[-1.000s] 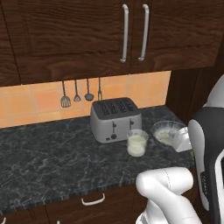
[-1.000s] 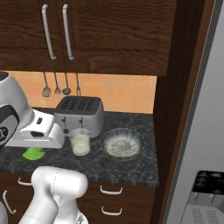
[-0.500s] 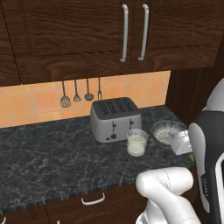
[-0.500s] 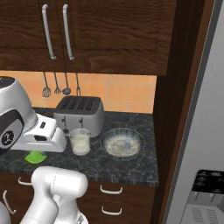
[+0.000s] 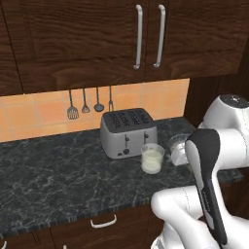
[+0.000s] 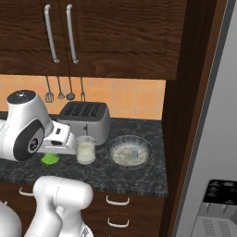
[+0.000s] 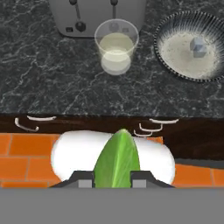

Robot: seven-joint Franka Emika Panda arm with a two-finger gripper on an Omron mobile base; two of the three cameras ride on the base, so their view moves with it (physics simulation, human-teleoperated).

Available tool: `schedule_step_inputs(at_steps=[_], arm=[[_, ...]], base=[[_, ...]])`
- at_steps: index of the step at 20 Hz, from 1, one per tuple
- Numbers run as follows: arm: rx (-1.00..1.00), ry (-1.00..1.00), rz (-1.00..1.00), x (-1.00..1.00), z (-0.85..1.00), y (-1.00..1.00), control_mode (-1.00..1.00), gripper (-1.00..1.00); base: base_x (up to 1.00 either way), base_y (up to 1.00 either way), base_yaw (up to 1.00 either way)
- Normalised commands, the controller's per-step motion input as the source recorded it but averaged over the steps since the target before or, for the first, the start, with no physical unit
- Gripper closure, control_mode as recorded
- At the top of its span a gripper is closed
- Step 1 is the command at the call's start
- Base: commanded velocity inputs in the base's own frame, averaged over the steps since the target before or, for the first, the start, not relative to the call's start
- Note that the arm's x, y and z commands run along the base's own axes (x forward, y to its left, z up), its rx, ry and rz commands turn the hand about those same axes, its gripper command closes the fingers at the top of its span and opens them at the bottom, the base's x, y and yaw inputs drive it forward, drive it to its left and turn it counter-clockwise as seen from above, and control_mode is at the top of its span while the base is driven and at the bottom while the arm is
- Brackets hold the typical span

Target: Grab a lemon wedge from the fridge and one ice cube from the ice bowl, and put them in the glass of lemonade.

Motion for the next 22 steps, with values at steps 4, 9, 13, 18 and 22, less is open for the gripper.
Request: schedule_step_inputs(at_steps=[4,9,13,18,22], arm=[[0.0,-0.06,0.0,1.0,-0.09,0.1,-1.0,1.0],[0.0,-0.02,0.0,0.88,-0.5,0.09,-1.0,1.0],[0.0,0.0,0.0,0.43,-0.26,0.12,-1.0,1.0],[0.0,0.0,0.0,0.02,-0.27,0.0,-1.0,1.0],[0.0,0.0,0.0,0.09,-0.17,0.0,-1.0,1.0]], base=[[0.0,0.0,0.0],[0.0,0.0,0.0],[0.0,0.0,0.0],[0.0,0.0,0.0],[0.0,0.0,0.0]])
